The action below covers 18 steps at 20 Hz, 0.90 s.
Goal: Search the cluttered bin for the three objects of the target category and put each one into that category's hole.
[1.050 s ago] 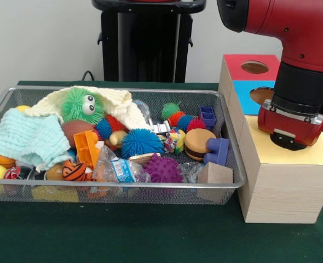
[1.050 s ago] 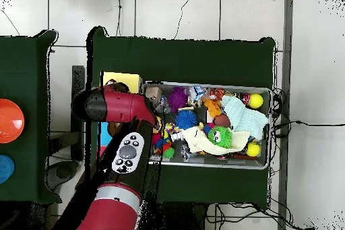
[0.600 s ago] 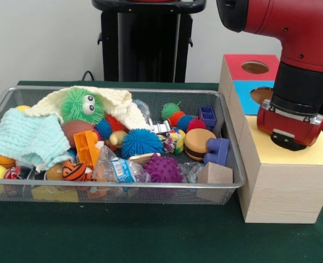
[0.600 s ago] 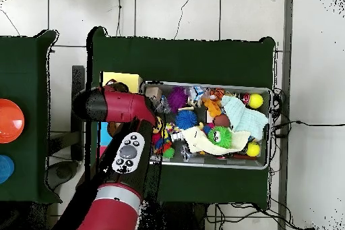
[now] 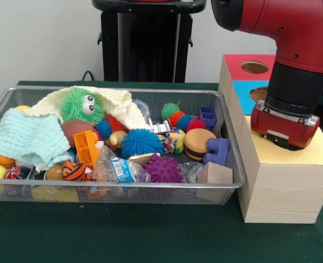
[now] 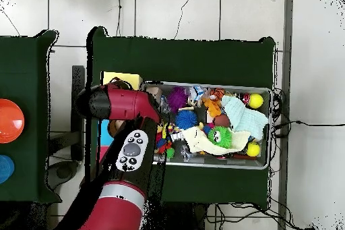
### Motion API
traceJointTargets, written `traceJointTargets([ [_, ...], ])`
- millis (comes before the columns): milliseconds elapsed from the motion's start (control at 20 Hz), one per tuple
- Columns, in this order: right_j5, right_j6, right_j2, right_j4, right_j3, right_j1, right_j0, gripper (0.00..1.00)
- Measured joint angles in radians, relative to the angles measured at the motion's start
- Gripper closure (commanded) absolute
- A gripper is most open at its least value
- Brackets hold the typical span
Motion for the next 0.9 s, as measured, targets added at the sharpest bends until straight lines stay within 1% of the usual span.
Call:
traceJointTargets([
  [100, 0.014, 0.0, 0.0, -0.002, -0.002, -0.002, 0.0, 1.0],
  [350, 0.099, 0.0, -0.004, -0.003, -0.013, -0.021, 0.003, 1.0],
  [550, 0.232, 0.0, -0.018, -0.005, -0.032, -0.062, 0.007, 1.0],
  [650, 0.26, 0.0, -0.022, -0.006, -0.035, -0.074, 0.009, 1.0],
  [700, 0.296, 0.0, -0.03, -0.007, -0.04, -0.09, 0.013, 1.0],
  [900, 0.341, 0.0, -0.045, -0.007, -0.049, -0.118, 0.021, 1.0],
])
